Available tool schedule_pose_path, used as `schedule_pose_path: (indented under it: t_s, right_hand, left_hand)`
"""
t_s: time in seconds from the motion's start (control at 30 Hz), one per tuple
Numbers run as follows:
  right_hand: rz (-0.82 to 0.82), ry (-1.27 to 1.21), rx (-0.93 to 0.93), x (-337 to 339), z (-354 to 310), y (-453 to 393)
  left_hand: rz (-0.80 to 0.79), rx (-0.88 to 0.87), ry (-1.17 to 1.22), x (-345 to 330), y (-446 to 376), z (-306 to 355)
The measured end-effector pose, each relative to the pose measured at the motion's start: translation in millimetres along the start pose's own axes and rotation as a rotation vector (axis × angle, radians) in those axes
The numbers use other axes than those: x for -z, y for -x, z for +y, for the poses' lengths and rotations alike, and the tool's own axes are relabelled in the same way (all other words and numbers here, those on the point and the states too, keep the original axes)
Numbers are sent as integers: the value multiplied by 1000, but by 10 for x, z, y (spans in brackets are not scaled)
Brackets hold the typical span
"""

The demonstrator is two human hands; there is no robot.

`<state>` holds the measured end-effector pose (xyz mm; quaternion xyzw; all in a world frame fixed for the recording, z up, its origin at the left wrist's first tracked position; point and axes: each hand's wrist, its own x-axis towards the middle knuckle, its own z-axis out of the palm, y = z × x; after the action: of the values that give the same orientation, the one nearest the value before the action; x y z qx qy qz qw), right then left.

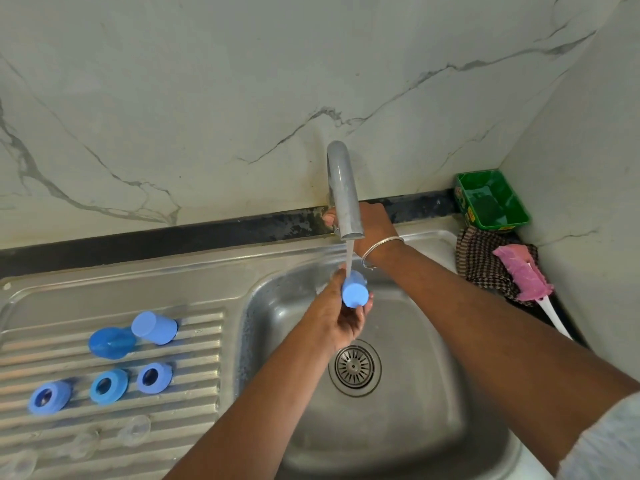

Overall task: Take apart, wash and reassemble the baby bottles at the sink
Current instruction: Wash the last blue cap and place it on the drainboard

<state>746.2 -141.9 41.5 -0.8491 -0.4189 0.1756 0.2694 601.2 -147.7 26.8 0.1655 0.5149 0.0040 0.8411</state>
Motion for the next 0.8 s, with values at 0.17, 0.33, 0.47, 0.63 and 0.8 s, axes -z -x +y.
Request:
schedule_pose_path:
  t_s: [0.17,0.33,0.47,0.63,0.8]
  right_hand:
    - [37,-8,-26,70,-39,51]
    - [87,-33,-34,64,10,46]
    - [162,-593,-105,-81,200,52]
    - [233,-923,-150,-231,86,358]
    - [58,-1062,-230,-666,240,1360]
  left_hand:
    - [89,-96,-217,-96,-34,-13]
    - [176,-482,-445,78,-126,18]
    - [169,-770,-571,216,-153,-6]
    - [200,-734,-543,433,-158,-50]
    - [223,-429,-448,637,-76,-290]
